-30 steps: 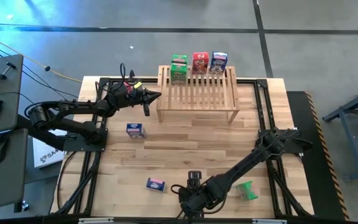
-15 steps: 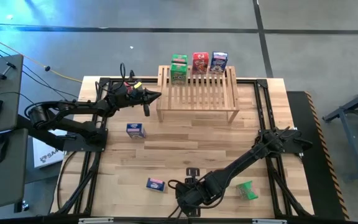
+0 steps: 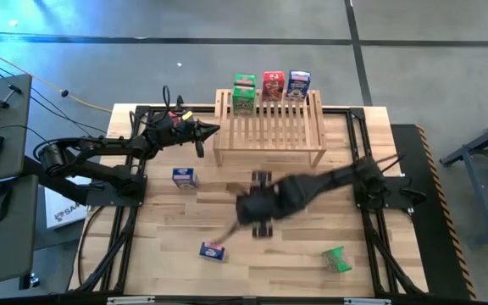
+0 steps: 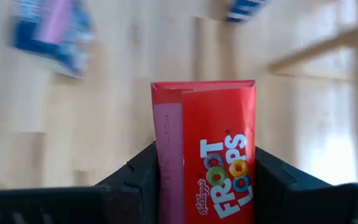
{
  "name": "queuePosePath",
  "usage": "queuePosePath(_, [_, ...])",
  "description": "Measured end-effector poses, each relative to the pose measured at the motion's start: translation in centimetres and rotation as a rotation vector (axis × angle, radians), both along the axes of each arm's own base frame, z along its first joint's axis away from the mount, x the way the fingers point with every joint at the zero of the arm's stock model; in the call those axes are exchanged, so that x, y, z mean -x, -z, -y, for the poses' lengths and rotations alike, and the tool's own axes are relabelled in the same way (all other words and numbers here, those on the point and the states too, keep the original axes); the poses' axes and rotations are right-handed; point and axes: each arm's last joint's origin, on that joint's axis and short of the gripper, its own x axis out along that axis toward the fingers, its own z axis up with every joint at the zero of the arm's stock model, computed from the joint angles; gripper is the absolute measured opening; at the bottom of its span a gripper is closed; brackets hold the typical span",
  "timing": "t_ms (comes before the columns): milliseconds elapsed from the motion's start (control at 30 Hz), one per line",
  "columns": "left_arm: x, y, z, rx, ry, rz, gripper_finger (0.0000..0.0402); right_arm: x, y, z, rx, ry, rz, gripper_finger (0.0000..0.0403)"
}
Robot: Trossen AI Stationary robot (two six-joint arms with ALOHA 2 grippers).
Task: Stack cereal on shelf
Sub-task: Put the bottom red cereal box on the shelf aligned with the other red cereal box
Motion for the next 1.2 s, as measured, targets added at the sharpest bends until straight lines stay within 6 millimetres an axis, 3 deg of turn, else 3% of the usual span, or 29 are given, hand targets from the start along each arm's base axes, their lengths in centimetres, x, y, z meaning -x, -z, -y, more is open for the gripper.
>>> queuePosePath(233, [0.0, 0.0, 0.0, 0.0, 0.004, 0.0, 0.0, 0.1, -2.4, 8.2, 0.085, -0.012, -0.03, 0.0154])
queuePosePath(533, [0.0, 0.0, 0.0, 0.0, 0.005, -0.001, 0.0, 2.9, -5.3, 18.6, 0.164, 0.004, -0.066, 0.0154])
queuePosePath(800, [0.0, 0.0, 0.0, 0.0, 0.005, -0.002, 0.0, 4.5, -5.0, 27.3, 0.136, 0.012, -0.057, 0.0154])
queuePosePath(1000, [0.0, 0.0, 0.0, 0.0, 0.005, -0.002, 0.0, 5.1, -4.2, 31.0, 0.111, 0.015, -0.043, 0.0154])
queuePosePath(1200, [0.0, 0.0, 0.0, 0.0, 0.005, -0.002, 0.0, 4.8, -3.3, 32.4, 0.099, 0.022, -0.048, 0.0154])
